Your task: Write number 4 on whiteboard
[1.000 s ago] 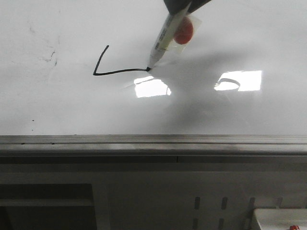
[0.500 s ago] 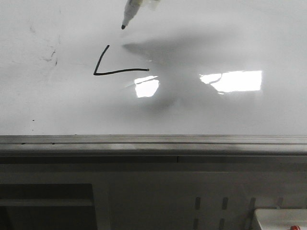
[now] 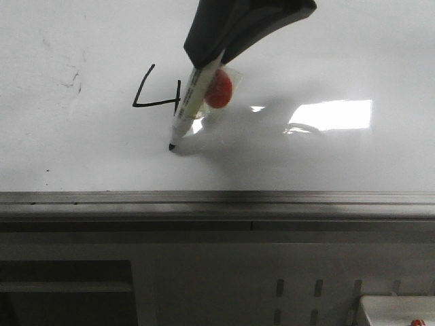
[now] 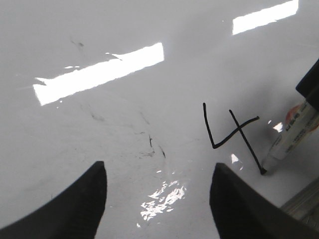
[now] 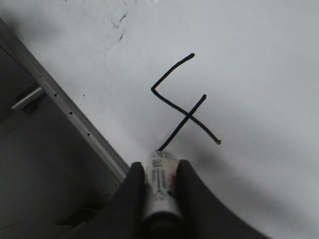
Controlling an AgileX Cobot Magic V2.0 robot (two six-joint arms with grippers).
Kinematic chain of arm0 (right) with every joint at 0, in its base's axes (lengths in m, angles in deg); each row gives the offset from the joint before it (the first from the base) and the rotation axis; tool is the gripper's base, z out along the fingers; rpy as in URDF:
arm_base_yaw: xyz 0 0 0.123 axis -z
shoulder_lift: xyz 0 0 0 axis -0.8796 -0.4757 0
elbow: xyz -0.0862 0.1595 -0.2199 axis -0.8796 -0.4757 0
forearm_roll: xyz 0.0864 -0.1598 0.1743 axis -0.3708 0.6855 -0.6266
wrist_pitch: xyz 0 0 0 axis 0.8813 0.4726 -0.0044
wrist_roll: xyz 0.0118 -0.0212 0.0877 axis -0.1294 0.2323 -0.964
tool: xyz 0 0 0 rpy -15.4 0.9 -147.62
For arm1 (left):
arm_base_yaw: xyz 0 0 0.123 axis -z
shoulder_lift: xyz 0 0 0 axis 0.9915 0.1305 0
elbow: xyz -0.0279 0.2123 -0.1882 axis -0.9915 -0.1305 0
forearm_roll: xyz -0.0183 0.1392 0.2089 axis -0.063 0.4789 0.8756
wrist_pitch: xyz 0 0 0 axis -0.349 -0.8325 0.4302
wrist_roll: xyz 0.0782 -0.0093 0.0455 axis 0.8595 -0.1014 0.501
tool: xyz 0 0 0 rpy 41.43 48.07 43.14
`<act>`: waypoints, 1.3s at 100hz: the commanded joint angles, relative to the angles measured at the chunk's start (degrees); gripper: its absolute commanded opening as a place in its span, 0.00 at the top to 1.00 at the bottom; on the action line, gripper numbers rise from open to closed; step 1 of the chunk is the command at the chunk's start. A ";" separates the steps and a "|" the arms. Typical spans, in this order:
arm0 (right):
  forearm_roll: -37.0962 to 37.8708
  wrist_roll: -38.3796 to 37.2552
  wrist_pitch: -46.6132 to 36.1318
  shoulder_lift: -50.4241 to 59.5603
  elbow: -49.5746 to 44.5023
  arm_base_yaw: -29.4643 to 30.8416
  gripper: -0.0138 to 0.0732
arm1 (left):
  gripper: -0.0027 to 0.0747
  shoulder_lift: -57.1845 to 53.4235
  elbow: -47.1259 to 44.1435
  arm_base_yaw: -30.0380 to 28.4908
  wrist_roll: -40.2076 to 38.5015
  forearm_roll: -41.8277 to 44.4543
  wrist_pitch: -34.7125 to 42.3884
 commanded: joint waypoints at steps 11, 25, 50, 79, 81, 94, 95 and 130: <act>1.42 0.56 -2.63 2.21 3.53 -3.88 0.92 | 0.42 1.16 1.42 2.08 -0.12 8.24 4.88; 1.42 0.56 -1.89 2.09 4.57 -7.66 0.92 | 0.42 5.34 1.42 8.79 -0.22 13.96 6.62; 1.42 0.56 -1.68 2.09 4.57 -12.13 0.92 | 0.42 15.23 1.42 14.85 -0.09 8.21 15.16; 1.32 0.56 -0.65 2.09 4.57 -12.36 0.92 | 0.73 18.55 1.42 14.46 -0.09 6.76 16.83; 1.34 0.56 -0.65 2.09 4.57 -12.36 0.92 | 0.81 18.55 1.42 14.46 -0.09 6.76 17.09; 1.05 0.56 -1.03 2.09 4.57 -12.36 0.92 | 0.99 18.55 1.42 14.46 -0.09 6.76 17.08; 0.85 0.56 -1.19 2.09 4.57 -12.36 0.92 | 0.99 18.55 1.42 14.46 -0.09 6.76 17.08; 0.35 0.56 -3.85 2.51 4.57 -12.08 0.52 | 0.99 18.55 1.42 14.46 -0.19 -4.54 16.19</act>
